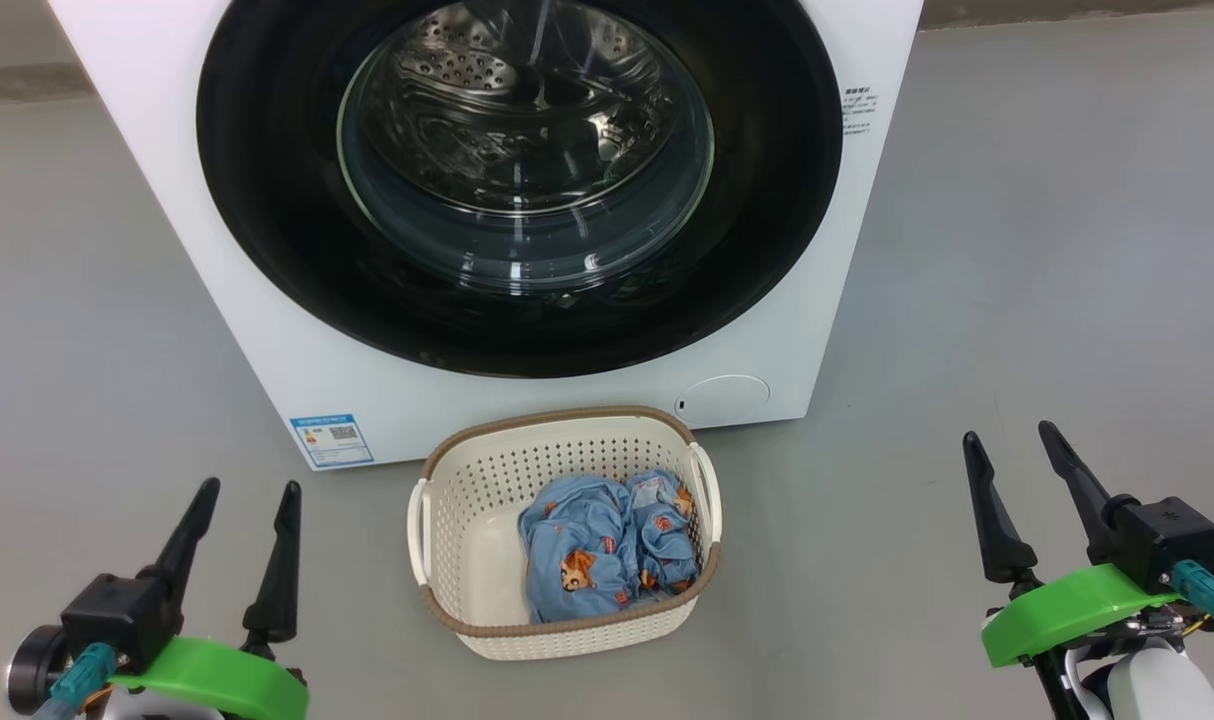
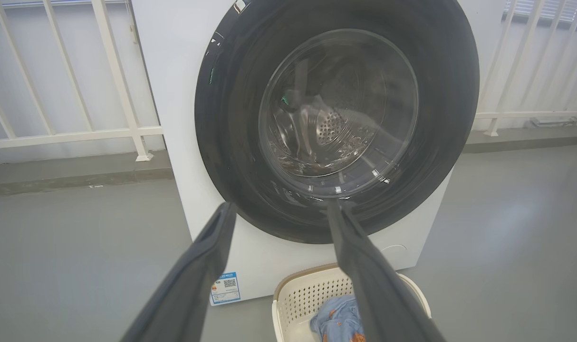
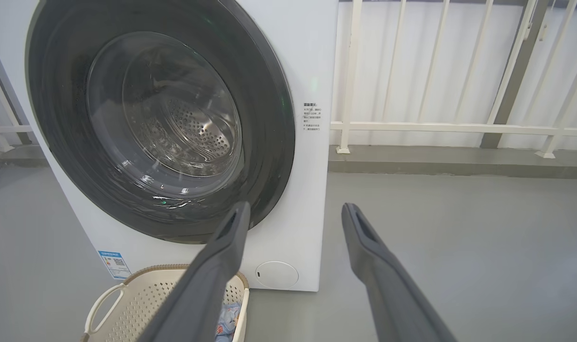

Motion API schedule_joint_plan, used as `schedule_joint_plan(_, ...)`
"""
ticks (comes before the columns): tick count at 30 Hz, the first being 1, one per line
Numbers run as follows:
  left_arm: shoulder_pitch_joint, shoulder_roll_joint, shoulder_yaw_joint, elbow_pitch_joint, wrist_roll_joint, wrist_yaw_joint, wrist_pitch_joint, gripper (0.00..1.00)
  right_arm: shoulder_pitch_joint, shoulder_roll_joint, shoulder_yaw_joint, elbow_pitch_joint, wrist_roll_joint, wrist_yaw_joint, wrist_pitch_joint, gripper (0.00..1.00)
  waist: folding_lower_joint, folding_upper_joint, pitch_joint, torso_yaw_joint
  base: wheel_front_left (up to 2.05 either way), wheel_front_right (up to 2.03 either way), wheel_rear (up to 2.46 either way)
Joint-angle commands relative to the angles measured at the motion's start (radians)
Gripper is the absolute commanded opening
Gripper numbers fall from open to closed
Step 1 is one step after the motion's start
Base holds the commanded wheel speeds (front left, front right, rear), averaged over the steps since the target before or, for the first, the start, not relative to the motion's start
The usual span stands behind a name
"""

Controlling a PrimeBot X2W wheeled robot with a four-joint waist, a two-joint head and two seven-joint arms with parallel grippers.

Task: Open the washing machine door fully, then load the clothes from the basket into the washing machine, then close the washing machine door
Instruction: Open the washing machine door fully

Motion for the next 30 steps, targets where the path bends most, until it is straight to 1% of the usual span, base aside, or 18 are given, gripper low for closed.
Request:
schedule_joint_plan(1,-0.049,0.023,0.038,-0.018,0.003,-0.003,-0.006,1.00,-0.041,-0.002,0.017,-0.023,0.007,-0.001,-0.012,1.00,0.0000,0.0000,0.001,0.000,0.00,0.00,0.00)
schedule_joint_plan(11,-0.051,0.025,0.040,-0.018,0.005,-0.003,-0.006,1.00,-0.044,-0.003,0.018,-0.018,0.020,-0.001,-0.012,1.00,0.0000,0.0000,0.002,0.001,0.00,0.00,0.00)
schedule_joint_plan(18,-0.053,0.026,0.042,-0.023,0.039,-0.003,-0.006,1.00,-0.046,0.000,0.013,-0.023,0.011,-0.001,-0.012,1.00,0.0000,0.0000,0.004,0.001,0.17,0.17,-0.33)
schedule_joint_plan(23,-0.054,0.024,0.047,-0.025,0.041,-0.003,-0.006,1.00,-0.042,0.002,0.008,-0.024,0.009,-0.001,-0.012,1.00,0.0000,0.0000,0.005,0.001,0.63,0.63,-1.26)
schedule_joint_plan(30,-0.054,0.022,0.049,-0.022,0.039,-0.003,-0.006,1.00,-0.040,0.003,0.005,-0.024,0.007,-0.001,-0.012,1.00,0.0000,0.0000,0.008,0.000,1.03,1.03,-2.06)
